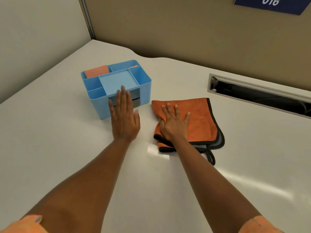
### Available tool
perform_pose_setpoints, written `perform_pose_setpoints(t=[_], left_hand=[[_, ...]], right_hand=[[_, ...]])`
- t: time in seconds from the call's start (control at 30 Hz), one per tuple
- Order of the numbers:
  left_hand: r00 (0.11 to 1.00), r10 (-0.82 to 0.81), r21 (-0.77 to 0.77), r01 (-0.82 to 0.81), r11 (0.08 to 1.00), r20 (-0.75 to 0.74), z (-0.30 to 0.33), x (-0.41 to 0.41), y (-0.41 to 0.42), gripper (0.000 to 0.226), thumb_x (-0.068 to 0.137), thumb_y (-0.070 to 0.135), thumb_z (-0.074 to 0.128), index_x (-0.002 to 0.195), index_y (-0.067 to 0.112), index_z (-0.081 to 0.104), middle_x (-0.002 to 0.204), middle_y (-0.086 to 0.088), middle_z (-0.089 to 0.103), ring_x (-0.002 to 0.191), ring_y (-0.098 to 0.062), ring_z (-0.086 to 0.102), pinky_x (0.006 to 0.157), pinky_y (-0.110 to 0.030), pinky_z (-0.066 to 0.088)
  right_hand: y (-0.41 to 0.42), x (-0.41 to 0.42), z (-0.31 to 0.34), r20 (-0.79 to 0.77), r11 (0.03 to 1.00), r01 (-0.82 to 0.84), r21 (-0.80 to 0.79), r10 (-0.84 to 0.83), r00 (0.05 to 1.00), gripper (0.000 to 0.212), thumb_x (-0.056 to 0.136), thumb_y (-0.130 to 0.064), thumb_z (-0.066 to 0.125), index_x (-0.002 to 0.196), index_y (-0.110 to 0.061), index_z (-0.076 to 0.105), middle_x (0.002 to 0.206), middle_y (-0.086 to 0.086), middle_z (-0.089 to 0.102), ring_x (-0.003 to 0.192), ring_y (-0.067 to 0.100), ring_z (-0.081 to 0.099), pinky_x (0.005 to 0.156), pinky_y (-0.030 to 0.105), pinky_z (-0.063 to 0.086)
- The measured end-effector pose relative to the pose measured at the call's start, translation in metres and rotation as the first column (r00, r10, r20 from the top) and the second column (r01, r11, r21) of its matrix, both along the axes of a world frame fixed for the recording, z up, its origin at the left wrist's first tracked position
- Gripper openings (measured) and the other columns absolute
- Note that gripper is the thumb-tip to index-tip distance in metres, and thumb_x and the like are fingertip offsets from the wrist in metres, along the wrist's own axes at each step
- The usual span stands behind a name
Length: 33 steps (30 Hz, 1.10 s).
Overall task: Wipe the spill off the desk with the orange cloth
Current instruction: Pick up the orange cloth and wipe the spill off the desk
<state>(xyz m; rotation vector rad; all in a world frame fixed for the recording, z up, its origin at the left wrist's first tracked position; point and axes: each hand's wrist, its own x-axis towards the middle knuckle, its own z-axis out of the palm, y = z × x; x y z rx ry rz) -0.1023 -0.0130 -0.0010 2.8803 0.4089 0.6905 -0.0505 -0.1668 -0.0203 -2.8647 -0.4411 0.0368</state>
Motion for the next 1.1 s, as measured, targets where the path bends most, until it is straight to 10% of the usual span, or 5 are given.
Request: perform_pose_setpoints(t=[0.17, 0.33, 0.8, 1.1], left_hand=[[1.0, -0.008, 0.006, 0.008, 1.0, 0.016, 0.022, 0.007, 0.032, 0.054, 0.092, 0.022, 0.033, 0.142, 0.006, 0.019, 0.151, -0.015, 0.027, 0.143, -0.028, 0.017, 0.112, -0.049, -0.01], [0.991, -0.082, -0.131, 0.097, 0.987, 0.109, 0.033, 0.005, 0.039, 0.045, 0.087, 0.011, 0.035, 0.131, 0.005, 0.045, 0.135, -0.017, 0.051, 0.128, -0.029, 0.044, 0.116, -0.042, 0.019], [0.994, -0.094, -0.266, 0.104, 0.958, 0.051, 0.053, 0.002, 0.041, 0.038, 0.092, 0.015, 0.038, 0.126, 0.005, 0.052, 0.135, -0.017, 0.052, 0.127, -0.032, 0.046, 0.108, -0.044, 0.036], [0.996, -0.086, -0.182, 0.088, 0.979, 0.021, 0.058, -0.003, 0.036, 0.048, 0.097, 0.034, 0.027, 0.123, 0.002, 0.053, 0.123, -0.022, 0.06, 0.113, -0.04, 0.054, 0.097, -0.049, 0.043]], right_hand=[[0.001, 0.0, 0.001, -0.004, 1.0, 0.024, -0.003, -0.024, 1.0, 0.054, 0.095, -0.04, 0.022, 0.145, -0.029, 0.007, 0.157, -0.007, 0.006, 0.145, 0.019, -0.003, 0.111, 0.058, -0.01], [0.029, -0.02, 0.001, -0.029, 0.999, 0.047, 0.011, -0.046, 0.999, 0.053, 0.096, -0.038, 0.02, 0.146, -0.027, 0.007, 0.158, -0.005, 0.005, 0.145, 0.021, -0.005, 0.11, 0.059, -0.012], [0.088, -0.134, 0.007, -0.044, 0.804, -0.594, -0.007, 0.594, 0.804, 0.055, 0.094, -0.039, 0.029, 0.145, -0.027, 0.013, 0.157, -0.005, 0.011, 0.145, 0.019, -0.004, 0.11, 0.057, -0.019], [-0.002, -0.103, 0.004, 0.01, 0.922, -0.376, -0.094, 0.379, 0.925, 0.055, 0.09, -0.049, 0.027, 0.142, -0.043, 0.012, 0.157, -0.007, 0.007, 0.145, 0.022, -0.006, 0.098, 0.06, -0.029]])
